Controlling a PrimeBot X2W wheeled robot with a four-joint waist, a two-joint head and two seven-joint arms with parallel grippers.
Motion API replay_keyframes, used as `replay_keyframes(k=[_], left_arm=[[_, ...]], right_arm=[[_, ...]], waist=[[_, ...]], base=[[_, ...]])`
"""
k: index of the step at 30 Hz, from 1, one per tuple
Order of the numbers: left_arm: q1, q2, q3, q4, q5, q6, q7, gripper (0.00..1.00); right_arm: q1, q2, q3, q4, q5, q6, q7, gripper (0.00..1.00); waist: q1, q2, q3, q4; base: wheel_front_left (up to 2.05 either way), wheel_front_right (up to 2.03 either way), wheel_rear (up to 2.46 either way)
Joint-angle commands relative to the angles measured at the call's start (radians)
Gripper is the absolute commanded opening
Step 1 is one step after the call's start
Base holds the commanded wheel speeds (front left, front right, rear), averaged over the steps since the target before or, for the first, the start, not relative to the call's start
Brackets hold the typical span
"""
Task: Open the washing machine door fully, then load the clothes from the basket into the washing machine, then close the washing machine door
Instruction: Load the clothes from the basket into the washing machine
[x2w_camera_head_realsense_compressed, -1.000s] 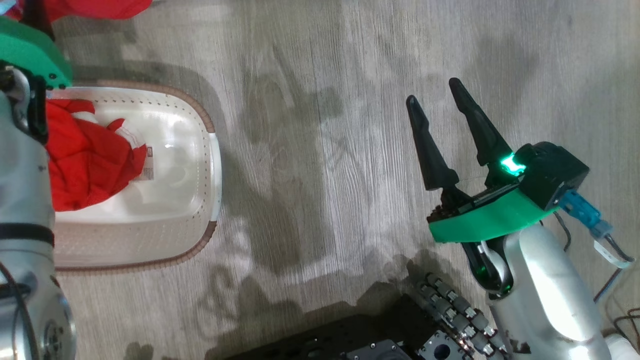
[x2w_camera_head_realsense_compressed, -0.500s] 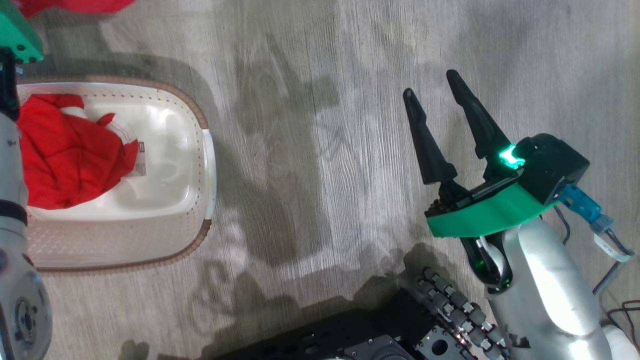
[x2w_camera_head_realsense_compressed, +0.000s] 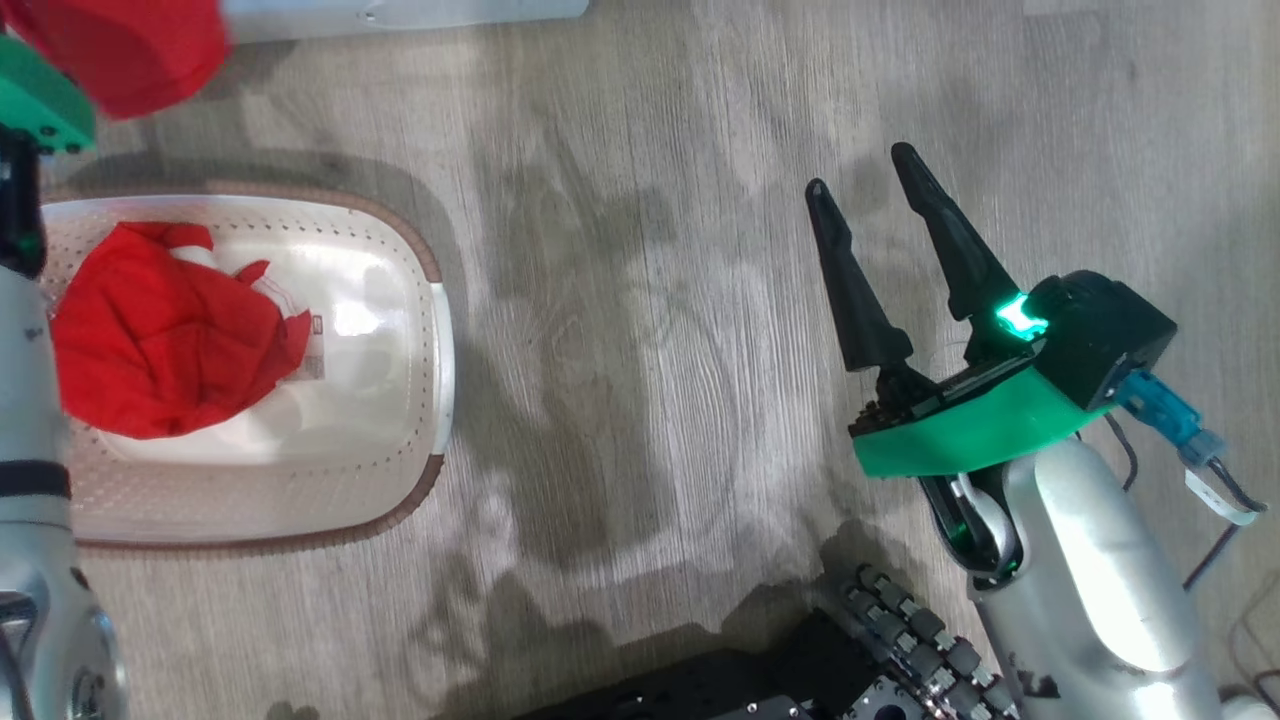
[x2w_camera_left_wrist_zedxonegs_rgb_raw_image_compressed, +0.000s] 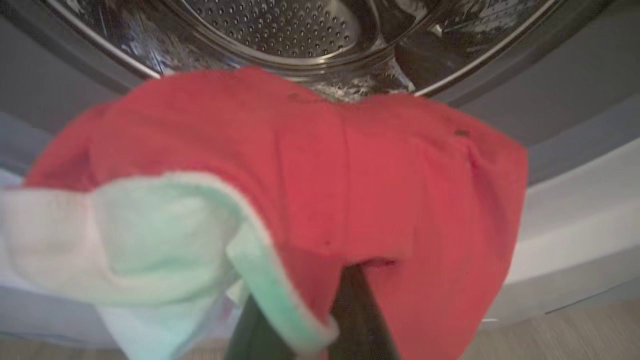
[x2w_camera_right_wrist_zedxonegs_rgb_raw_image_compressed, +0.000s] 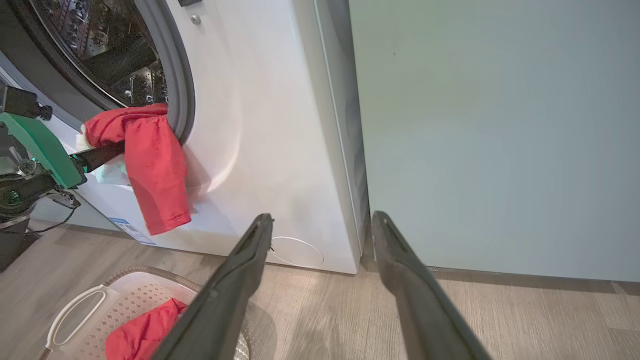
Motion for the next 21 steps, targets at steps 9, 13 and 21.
replay_keyframes(k=[9,13,21], left_arm=[[-0.063,0.125,-0.024,-0.184,-0.027,-0.009,-0.005,0.00],[-0.151,0.193,-0.096,-0.163,-0.050,-0.009,0.002,0.00],[-0.371,0.325,-0.283,-0.142,-0.138,-0.009,0.113,0.00]], right_arm=[[0.019,0.000,0.033,-0.036,0.027,0.000,-0.009,1.00],[0.015,0.000,0.044,-0.037,0.038,0.000,-0.009,1.00],[0.013,0.000,0.065,-0.041,0.056,0.000,-0.009,1.00]], waist=[[0.0000,0.0000,0.038,-0.019],[0.0000,0.0000,0.062,-0.039],[0.0000,0.0000,0.116,-0.079]], base=[[0.00,0.00,0.00],[0.00,0.00,0.00],[0.00,0.00,0.00]])
